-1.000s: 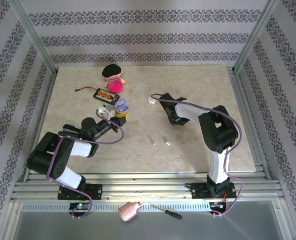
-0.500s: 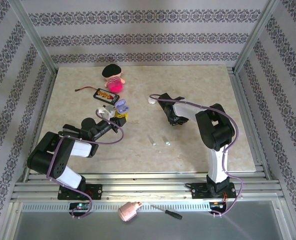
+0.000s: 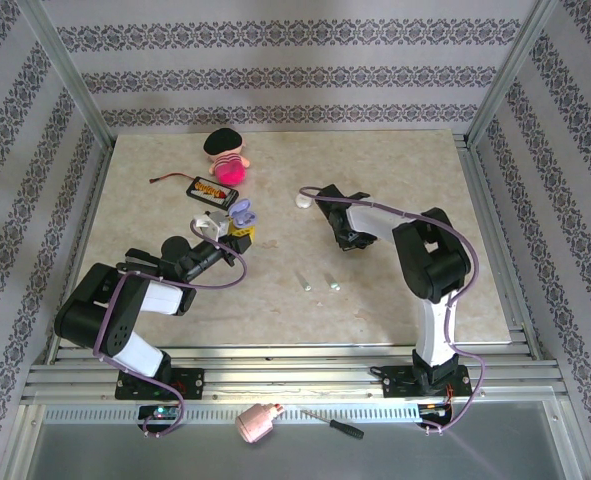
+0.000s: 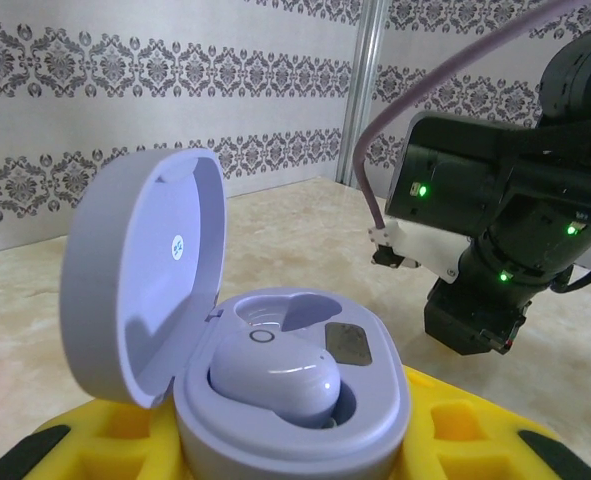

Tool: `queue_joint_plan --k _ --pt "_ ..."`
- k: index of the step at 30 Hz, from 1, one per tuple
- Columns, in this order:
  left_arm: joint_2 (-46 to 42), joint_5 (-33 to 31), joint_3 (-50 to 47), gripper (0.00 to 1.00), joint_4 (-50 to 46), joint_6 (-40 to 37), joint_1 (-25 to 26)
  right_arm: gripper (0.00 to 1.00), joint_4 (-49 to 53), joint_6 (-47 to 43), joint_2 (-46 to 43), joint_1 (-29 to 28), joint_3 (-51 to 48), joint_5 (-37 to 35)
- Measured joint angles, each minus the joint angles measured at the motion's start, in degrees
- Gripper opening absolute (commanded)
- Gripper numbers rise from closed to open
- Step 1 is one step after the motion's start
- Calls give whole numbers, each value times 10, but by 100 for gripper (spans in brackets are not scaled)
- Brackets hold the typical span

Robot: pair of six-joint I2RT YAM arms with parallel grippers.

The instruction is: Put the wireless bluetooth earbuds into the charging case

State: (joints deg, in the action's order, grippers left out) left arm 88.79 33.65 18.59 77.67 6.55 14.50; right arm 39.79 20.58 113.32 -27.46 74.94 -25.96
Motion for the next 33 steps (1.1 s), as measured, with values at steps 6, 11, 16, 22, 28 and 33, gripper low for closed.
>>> queue_joint_plan --k 6,11,16,22,28,33 --pt "2 51 3 16 0 2 0 20 -56 4 -139 10 -56 125" --pt "2 102 19 16 3 15 0 20 -137 18 -267 27 -90 300" --pt "2 147 45 16 4 33 0 20 -197 31 -314 25 -91 459" --pt "2 186 60 16 4 54 0 19 -287 70 -325 -3 -105 607" --pt "2 217 67 16 4 75 0 19 -351 93 -318 -36 -111 675" --pt "2 236 72 16 5 88 0 19 -358 90 -296 -57 -96 690"
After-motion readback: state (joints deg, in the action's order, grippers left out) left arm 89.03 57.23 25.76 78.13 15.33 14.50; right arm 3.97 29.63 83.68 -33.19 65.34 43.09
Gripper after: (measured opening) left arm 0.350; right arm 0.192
